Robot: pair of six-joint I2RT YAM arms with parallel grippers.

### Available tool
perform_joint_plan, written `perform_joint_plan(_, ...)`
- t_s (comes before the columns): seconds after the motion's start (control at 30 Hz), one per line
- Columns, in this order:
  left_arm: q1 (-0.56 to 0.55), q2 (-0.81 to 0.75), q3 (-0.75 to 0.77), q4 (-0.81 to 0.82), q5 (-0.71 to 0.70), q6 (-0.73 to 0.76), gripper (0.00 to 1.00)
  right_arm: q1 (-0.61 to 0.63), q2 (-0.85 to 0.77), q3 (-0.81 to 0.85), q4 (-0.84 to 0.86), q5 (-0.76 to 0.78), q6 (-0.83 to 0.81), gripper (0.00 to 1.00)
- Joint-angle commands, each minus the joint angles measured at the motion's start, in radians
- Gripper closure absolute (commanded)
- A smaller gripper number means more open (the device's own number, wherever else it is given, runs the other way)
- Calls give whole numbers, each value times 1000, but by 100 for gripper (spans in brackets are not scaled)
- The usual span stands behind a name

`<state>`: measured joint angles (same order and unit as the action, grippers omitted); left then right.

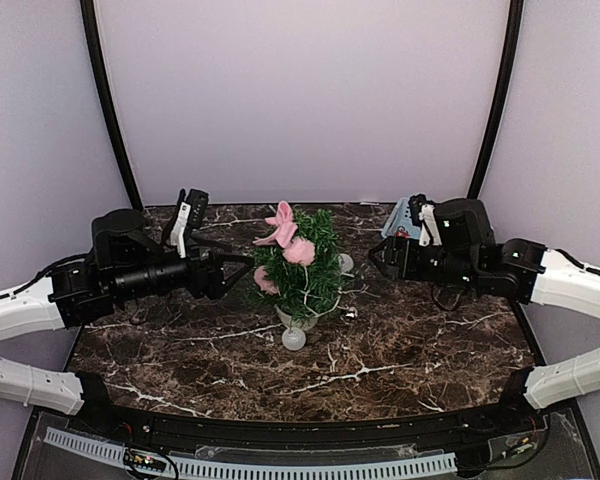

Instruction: Decorate the small christmas tree

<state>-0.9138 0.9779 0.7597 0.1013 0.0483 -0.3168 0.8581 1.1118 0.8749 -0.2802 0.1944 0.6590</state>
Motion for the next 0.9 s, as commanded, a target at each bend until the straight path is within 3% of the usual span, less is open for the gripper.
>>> perform_joint_plan(0.0, 114, -39, 63, -166, -2, -51, 18, -71, -29, 63, -47, 91, -69, 16)
perform_joint_plan(0.23, 337, -17, 92, -278, 174, -61, 16, -222, -15, 117, -111, 115, -155, 16)
perform_joint_plan(0.6, 746, 84, 162, -337, 419, 58, 15, -534, 91, 152, -106, 39, -272, 19)
perform_joint_plan(0.77, 937, 64, 143, -334, 469, 90, 15, -694, 172, 168, -83, -51, -306, 21)
perform_joint_plan(0.87, 976, 47, 125, -340, 404, 132, 15, -770, 243, 192, -72, -72, -319, 24)
